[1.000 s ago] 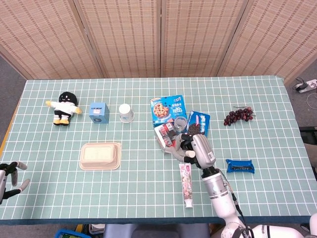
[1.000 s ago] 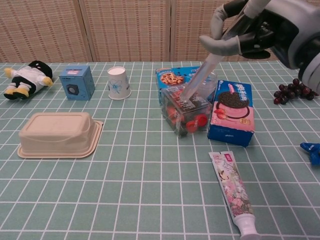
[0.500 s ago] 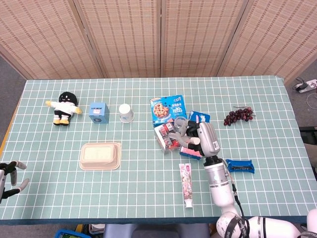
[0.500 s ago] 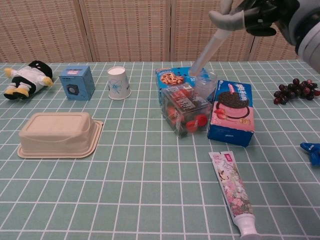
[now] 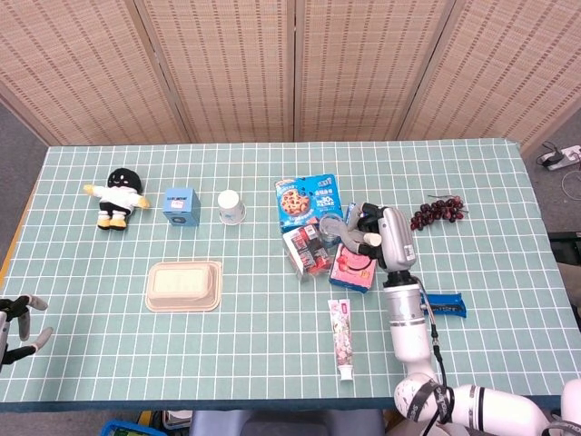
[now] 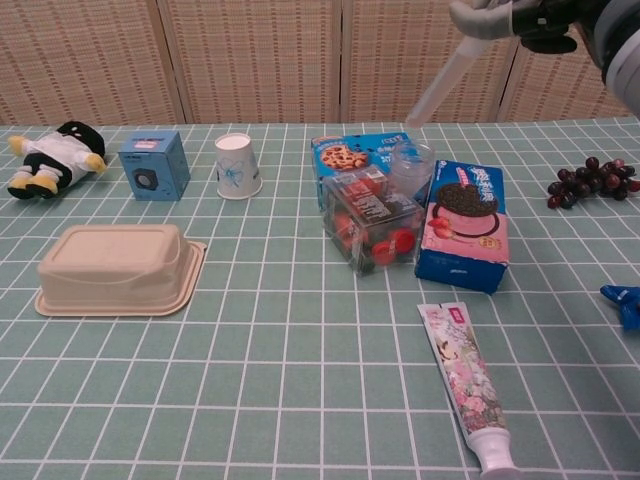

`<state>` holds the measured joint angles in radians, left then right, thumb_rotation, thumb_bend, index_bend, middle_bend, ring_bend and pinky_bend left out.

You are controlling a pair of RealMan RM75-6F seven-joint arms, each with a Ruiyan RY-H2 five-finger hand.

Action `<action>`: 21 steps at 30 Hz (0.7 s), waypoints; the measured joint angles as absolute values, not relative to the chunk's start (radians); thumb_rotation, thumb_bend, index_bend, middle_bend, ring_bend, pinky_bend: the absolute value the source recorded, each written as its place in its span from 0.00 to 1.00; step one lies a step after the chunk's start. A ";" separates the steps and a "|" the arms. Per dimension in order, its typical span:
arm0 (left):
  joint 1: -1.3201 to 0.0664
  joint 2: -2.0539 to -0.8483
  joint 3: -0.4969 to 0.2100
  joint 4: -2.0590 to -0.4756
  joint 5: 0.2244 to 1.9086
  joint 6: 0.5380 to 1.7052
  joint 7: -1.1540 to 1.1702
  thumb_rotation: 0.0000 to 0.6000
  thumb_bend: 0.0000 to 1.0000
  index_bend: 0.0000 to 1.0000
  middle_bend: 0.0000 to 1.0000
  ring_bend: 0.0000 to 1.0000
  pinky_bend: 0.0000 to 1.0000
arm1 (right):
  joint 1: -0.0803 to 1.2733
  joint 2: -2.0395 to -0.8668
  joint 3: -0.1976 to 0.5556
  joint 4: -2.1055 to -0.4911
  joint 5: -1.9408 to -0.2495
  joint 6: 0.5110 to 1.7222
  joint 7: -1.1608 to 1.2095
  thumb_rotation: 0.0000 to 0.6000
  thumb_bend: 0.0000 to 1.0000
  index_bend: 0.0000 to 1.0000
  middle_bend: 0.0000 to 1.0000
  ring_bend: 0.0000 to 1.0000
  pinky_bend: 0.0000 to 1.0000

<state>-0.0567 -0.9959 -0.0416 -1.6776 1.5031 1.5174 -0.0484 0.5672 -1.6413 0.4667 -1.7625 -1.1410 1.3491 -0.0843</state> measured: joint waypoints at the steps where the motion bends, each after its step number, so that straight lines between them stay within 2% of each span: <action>1: -0.057 -0.996 -0.042 -1.677 1.503 1.516 -0.048 1.00 0.24 0.56 0.74 0.48 0.71 | 0.569 -1.641 0.470 -1.757 -1.136 1.348 -0.083 1.00 0.56 0.80 1.00 1.00 1.00; 21: -0.058 -0.996 -0.042 -1.678 1.500 1.513 -0.048 1.00 0.24 0.56 0.74 0.48 0.71 | 0.609 -1.648 0.517 -1.652 -1.026 1.307 -0.055 1.00 0.56 0.80 1.00 1.00 1.00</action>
<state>-0.0581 -0.9956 -0.0421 -1.6777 1.4996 1.5127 -0.0483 0.6089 -1.6480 0.5170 -1.6515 -1.0261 1.3073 -0.0551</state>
